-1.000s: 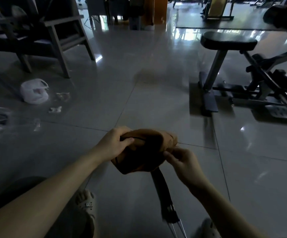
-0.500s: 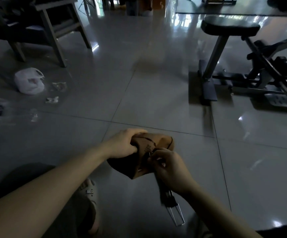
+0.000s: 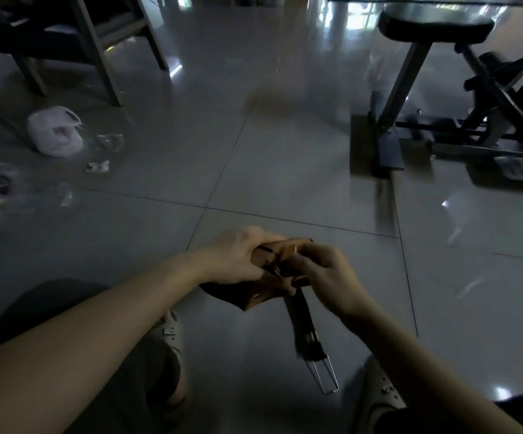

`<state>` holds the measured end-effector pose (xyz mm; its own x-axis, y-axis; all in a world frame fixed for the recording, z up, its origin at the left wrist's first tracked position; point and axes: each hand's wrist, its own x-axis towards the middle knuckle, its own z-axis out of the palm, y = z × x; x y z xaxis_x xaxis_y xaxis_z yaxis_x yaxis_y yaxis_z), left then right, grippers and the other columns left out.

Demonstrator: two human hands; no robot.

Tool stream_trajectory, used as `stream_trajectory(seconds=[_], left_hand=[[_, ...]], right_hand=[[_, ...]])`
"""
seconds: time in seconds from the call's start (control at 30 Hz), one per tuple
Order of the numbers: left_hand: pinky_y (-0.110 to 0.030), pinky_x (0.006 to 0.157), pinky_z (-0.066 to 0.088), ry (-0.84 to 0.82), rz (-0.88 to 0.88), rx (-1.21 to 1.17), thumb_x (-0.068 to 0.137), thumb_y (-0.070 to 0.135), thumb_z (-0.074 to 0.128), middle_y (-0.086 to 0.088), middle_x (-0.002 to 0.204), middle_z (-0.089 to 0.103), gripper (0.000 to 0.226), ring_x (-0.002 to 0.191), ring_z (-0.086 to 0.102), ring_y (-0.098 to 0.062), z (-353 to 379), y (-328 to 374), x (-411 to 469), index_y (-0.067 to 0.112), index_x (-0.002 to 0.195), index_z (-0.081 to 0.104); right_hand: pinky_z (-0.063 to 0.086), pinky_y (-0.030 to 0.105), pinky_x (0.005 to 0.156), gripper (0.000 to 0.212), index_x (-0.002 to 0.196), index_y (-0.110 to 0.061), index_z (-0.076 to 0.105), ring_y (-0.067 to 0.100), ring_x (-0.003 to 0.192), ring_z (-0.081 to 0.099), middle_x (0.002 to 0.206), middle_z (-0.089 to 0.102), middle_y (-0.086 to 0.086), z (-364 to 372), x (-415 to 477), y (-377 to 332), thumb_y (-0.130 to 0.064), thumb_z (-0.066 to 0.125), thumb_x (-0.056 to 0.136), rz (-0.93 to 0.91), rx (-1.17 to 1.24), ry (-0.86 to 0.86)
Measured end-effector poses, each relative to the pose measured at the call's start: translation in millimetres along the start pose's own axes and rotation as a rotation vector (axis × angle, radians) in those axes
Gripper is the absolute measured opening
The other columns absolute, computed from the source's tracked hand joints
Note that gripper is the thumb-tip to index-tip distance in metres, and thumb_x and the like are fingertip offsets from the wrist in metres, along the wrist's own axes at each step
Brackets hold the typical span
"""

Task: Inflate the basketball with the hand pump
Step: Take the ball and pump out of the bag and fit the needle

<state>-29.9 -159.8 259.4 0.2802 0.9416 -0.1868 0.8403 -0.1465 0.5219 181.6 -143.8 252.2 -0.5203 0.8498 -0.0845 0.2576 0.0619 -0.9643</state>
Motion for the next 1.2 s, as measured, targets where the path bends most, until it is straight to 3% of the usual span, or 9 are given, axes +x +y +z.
stream_trajectory(seconds=[0.1,0.23,0.33,0.43,0.57,0.73,0.87,1.03,1.2], left_hand=[[-0.034,0.079,0.047,0.104,0.057,0.084,0.078,0.066,0.065,0.011,0.100,0.051,0.052,0.092,0.050,-0.006,0.0,-0.3,-4.5,0.044,0.125,0.063],[-0.038,0.112,0.027,0.195,0.139,0.208,0.081,0.067,0.068,0.011,0.144,0.039,0.043,0.135,0.031,-0.014,1.0,-7.1,-6.5,0.035,0.109,0.076],[-0.031,0.108,0.031,0.211,0.158,0.205,0.082,0.063,0.068,0.013,0.124,0.060,0.043,0.119,0.048,-0.013,6.8,-2.9,-7.6,0.027,0.104,0.075],[-0.040,0.082,0.052,0.142,0.079,0.034,0.079,0.066,0.063,0.015,0.097,0.064,0.045,0.088,0.060,-0.007,8.3,4.5,-10.3,0.029,0.104,0.069],[-0.042,0.087,0.055,0.138,0.037,-0.280,0.078,0.048,0.082,0.013,0.101,0.070,0.045,0.094,0.066,-0.005,0.4,11.2,-13.5,0.031,0.117,0.070],[-0.035,0.093,0.055,0.042,0.084,-0.477,0.072,0.033,0.088,0.007,0.108,0.073,0.053,0.101,0.069,-0.011,-19.1,21.0,-19.2,0.024,0.121,0.069],[-0.035,0.103,0.048,0.090,0.030,-0.400,0.070,0.045,0.089,0.017,0.120,0.066,0.066,0.116,0.058,0.000,-20.6,14.3,-17.0,0.030,0.129,0.062],[-0.034,0.076,0.054,0.697,-0.027,0.005,0.077,0.062,0.070,0.010,0.101,0.055,0.048,0.092,0.057,-0.009,19.8,14.3,-16.9,0.023,0.103,0.061],[-0.026,0.053,0.035,0.504,-0.288,0.097,0.077,0.076,0.062,0.013,0.082,0.054,0.052,0.070,0.054,-0.010,41.0,27.2,-4.4,0.029,0.092,0.045]], right_hand=[[0.060,0.052,0.072,0.021,0.086,-0.011,0.069,0.022,0.074,0.073,0.081,0.074,0.010,-14.3,7.8,3.6,-0.018,0.055,0.100,0.040,-0.126,0.126],[0.059,0.034,0.065,0.014,0.090,-0.018,0.070,0.010,0.067,0.066,0.077,0.068,-0.004,-21.8,9.0,5.2,-0.021,0.059,0.098,-0.015,-0.501,0.164],[0.053,0.031,0.063,0.014,0.093,-0.021,0.069,0.009,0.071,0.055,0.086,0.057,-0.008,-17.0,6.9,4.3,-0.025,0.056,0.098,-0.204,-0.820,0.176],[0.055,0.036,0.069,0.013,0.090,-0.021,0.067,0.011,0.082,0.056,0.101,0.056,-0.007,-15.6,9.5,4.3,-0.024,0.055,0.096,-0.267,-0.711,0.127],[0.051,0.032,0.095,0.014,0.095,-0.021,0.073,0.010,0.115,0.057,0.135,0.058,-0.005,-27.3,11.7,-2.1,-0.021,0.059,0.097,-0.195,-0.450,-0.078],[0.057,0.038,0.079,0.018,0.094,-0.028,0.075,0.012,0.093,0.066,0.110,0.065,-0.007,-41.6,12.1,-5.9,-0.021,0.058,0.092,-0.231,-0.351,-0.216],[0.056,0.045,0.072,0.017,0.092,-0.018,0.078,0.021,0.081,0.066,0.094,0.065,0.001,-42.5,13.0,-4.6,-0.018,0.061,0.095,-0.165,-0.239,-0.107],[0.056,0.052,0.066,0.022,0.076,-0.016,0.074,0.020,0.068,0.065,0.079,0.066,0.001,-22.9,10.7,5.3,-0.022,0.062,0.093,0.061,-0.412,0.238],[0.059,0.057,0.067,0.023,0.076,-0.019,0.074,0.032,0.070,0.071,0.074,0.072,0.010,-8.6,6.8,-0.8,-0.026,0.063,0.095,0.247,-0.133,0.346]])
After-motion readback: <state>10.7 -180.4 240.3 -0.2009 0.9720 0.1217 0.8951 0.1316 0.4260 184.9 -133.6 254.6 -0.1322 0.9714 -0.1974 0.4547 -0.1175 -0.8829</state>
